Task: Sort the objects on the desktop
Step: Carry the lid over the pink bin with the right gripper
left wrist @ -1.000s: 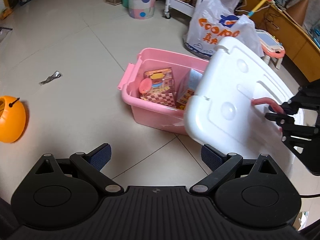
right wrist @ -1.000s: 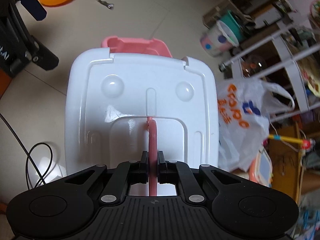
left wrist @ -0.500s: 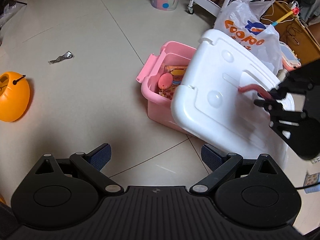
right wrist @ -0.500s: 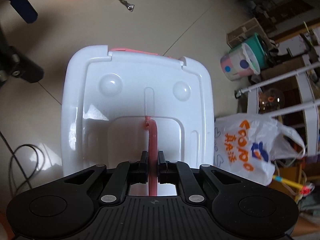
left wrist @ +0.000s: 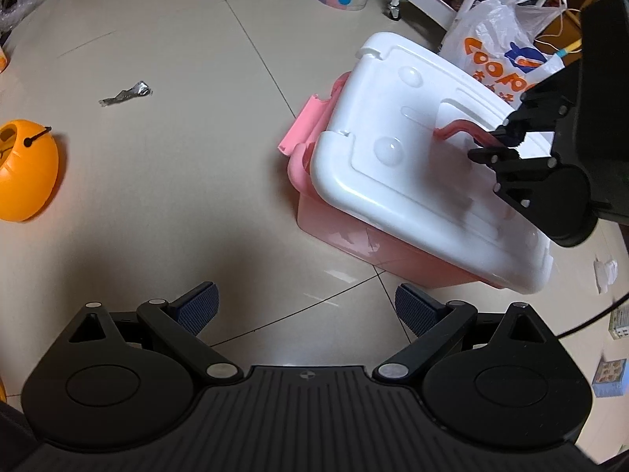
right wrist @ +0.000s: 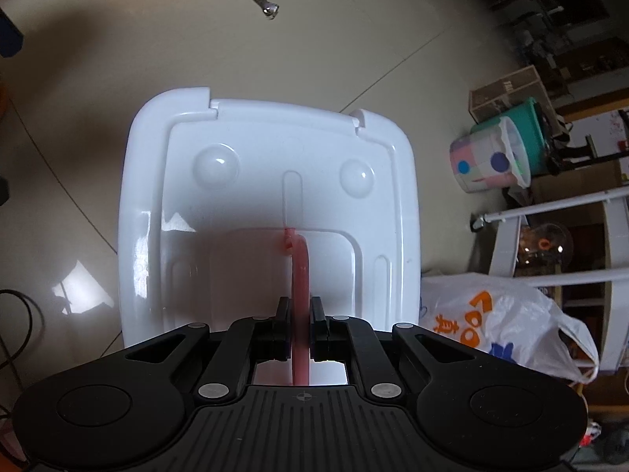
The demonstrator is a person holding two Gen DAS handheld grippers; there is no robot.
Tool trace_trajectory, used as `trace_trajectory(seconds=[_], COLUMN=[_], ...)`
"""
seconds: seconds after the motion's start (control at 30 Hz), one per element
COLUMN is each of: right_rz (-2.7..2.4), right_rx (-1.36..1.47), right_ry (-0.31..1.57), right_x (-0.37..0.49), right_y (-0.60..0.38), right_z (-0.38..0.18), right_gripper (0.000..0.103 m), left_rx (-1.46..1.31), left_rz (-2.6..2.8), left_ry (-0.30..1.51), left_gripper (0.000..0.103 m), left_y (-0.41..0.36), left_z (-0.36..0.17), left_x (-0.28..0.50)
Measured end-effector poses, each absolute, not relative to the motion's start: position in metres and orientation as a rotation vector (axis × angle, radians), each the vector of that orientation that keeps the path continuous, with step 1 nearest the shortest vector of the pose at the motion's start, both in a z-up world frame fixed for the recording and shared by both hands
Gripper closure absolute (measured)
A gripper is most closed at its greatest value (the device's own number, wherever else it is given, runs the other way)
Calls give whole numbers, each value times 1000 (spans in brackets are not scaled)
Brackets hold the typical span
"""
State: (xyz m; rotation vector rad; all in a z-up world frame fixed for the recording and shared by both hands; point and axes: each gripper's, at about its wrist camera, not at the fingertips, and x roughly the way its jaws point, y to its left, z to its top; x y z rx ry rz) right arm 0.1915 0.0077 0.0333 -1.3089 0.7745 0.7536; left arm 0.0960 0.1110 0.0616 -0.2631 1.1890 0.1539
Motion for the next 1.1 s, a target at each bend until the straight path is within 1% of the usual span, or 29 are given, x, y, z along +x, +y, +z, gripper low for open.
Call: trace_trajectory(seconds=[0.33,0.77,1.1], right_rz=[780,774,773], right_rx=[-1340,-1317,-1303], right_ry=[774,829,829], right_x=[208,218,218], right_y=[21,29,30], right_z=[13,-2,-8], right_gripper=[95,95,96], left_rx=[-287,-303,-295], left_rz=[159,166,165], left_ry=[1202,1205,1207], left_gripper=[4,4,4], left_y=[112,115,116], left_z=[60,59,63], left_x=[99,98,98])
